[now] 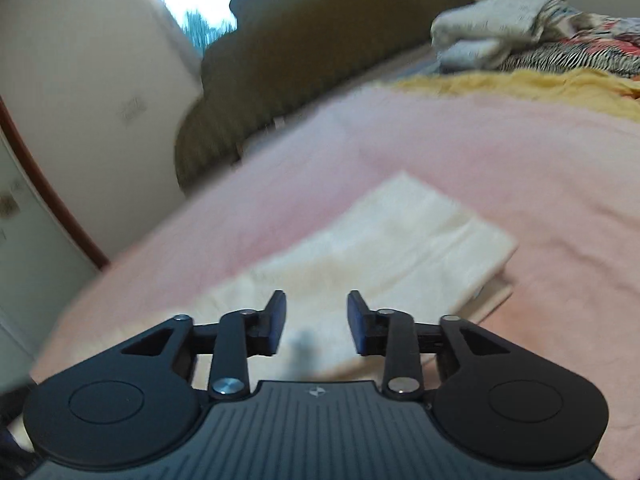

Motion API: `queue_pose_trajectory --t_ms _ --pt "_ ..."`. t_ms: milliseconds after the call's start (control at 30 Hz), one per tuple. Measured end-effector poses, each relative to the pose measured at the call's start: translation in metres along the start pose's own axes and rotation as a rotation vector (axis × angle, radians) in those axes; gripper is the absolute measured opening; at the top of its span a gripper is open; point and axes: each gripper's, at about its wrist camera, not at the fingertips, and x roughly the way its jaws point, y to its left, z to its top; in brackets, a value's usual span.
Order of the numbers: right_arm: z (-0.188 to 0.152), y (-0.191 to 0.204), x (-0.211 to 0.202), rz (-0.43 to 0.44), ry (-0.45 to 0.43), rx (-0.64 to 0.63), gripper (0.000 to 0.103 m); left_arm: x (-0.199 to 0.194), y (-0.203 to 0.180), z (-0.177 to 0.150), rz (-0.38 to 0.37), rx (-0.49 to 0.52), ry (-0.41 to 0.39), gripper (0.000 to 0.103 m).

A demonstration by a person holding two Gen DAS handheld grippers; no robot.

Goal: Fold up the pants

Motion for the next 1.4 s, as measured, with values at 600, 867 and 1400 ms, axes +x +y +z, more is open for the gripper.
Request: queue_pose_trajectory --t_ms 600,867,1400 --pt "-0.026 -0.068 -0.024 0.082 -0.070 0.475 0.046 0.018 0.026 -0.019 0.105 -0.112 0.065 0.078" --pt "-0.003 -0.077 0.011 0.007 -0.212 0.485 0.018 0.021 0.043 -0.010 0.018 -0.272 0.090 0.083" --pt "-0.026 0.157 -0.015 0.092 -0.280 -0.633 0.016 0.045 0.123 -0.029 -0.603 -1.232 0.007 0.103"
